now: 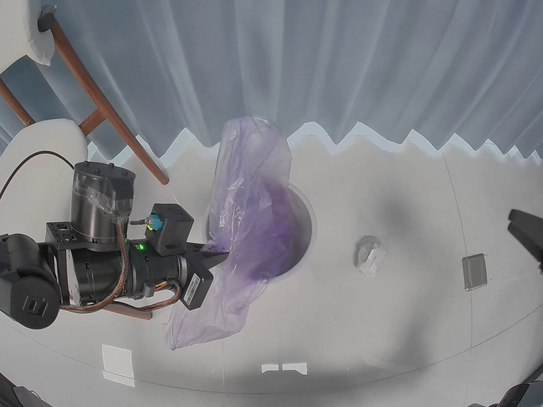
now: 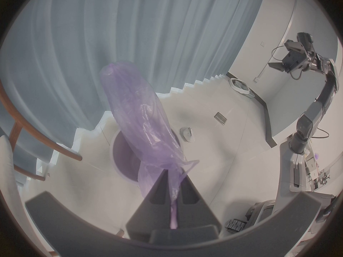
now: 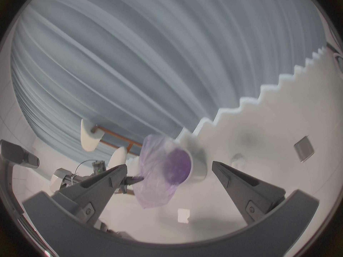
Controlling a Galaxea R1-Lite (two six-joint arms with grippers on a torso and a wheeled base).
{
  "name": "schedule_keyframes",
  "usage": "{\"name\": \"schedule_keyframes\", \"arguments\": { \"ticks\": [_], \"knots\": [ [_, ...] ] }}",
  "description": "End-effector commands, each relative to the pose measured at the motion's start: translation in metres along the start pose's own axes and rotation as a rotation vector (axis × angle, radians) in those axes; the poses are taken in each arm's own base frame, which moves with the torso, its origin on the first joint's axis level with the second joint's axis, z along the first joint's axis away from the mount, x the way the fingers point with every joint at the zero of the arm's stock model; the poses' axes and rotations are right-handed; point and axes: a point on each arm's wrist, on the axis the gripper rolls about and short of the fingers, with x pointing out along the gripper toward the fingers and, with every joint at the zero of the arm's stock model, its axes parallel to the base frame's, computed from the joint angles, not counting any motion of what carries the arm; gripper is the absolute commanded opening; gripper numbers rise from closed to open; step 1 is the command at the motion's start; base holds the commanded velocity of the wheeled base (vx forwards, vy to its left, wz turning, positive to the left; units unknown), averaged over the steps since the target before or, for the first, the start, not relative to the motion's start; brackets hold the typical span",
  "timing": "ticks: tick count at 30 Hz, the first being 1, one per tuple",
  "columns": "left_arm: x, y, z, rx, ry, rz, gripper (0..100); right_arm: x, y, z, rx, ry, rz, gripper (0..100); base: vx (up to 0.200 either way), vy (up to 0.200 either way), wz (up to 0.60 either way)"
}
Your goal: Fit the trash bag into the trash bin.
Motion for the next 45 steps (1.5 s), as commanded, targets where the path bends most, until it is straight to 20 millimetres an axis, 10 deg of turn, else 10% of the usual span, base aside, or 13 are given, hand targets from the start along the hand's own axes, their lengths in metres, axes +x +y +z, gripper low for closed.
{"name": "schedule_keyframes", "arguments": {
  "ticks": [1,21,45],
  "knots": [
    [-0.003,0.0,-0.001,0.002,-0.005,0.002,0,0.048,0.004,-0.009,0.036,0.205,0.022,100,0.0,0.0,0.0],
    [0.018,-0.009,-0.015,0.093,0.075,-0.045,0,0.183,0.054,-0.017,-0.061,0.344,-0.001,100,0.0,0.0,0.0],
    [0.02,-0.021,-0.015,0.128,0.077,-0.085,0,0.276,0.08,-0.051,-0.23,0.391,0.036,100,0.0,0.0,0.0]
  ]
}}
